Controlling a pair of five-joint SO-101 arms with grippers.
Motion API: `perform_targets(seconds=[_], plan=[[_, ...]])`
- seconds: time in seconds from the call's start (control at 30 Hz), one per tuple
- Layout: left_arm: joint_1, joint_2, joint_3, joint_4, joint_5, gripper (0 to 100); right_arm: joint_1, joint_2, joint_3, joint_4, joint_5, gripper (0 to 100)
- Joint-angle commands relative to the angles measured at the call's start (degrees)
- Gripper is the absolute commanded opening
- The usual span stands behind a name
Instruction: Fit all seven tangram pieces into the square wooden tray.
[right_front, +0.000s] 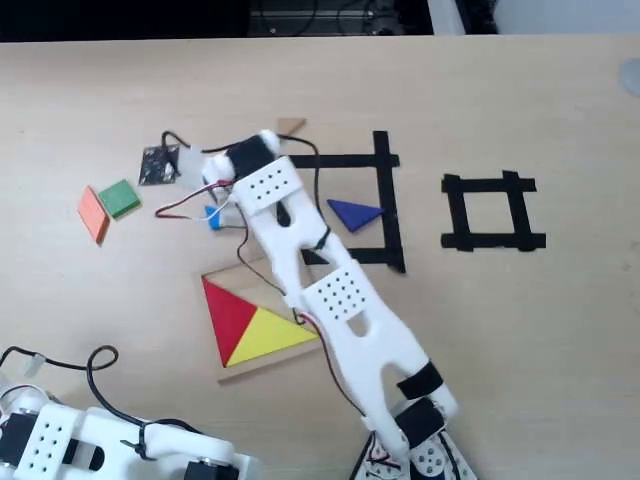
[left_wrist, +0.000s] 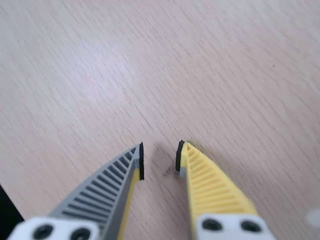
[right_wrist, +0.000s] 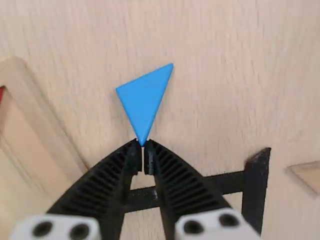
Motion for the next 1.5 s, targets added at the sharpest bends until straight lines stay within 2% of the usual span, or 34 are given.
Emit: perform_targets(seconds=[0.0,0.2,0.33,0.47,0.57,0.7,0.83,1.07,1.47], plan=[[0.4,-0.4,-0.2,-0.9,-0.4,14,3.3,-2.2,-0.7,2.0,-1.0,1.1],[0.5,-0.4,-0.2,-0.9,-0.4,14,7.5,-10.6,7.3,2.0,-3.1,1.1],[0.6,-0.4,-0.2,-0.9,-0.4,14,9.0,-19.5,18.8,2.0,-3.5,1.1],[0.4,-0.4,-0.2,-0.9,-0.4,14,7.8,-28.6,30.8,1.2,-3.8,1.1],[0.7,-0.4,-0.2,-0.9,-0.4,14,5.6,-32.0,34.0,-4.6,-5.6,1.2],[0.7,-0.4,-0.2,-0.9,-0.4,14,4.1,-30.3,34.4,-16.5,-21.2,3.5],[0.7,-0.4,-0.2,-0.9,-0.4,14,1.8,-25.5,33.7,-21.9,-29.0,18.0],[0.4,-0.4,-0.2,-0.9,-0.4,14,-3.2,-15.2,26.7,-26.6,-29.1,18.8],[0.4,-0.4,-0.2,-0.9,-0.4,14,-3.3,-4.4,14.6,-22.5,-26.6,19.1]])
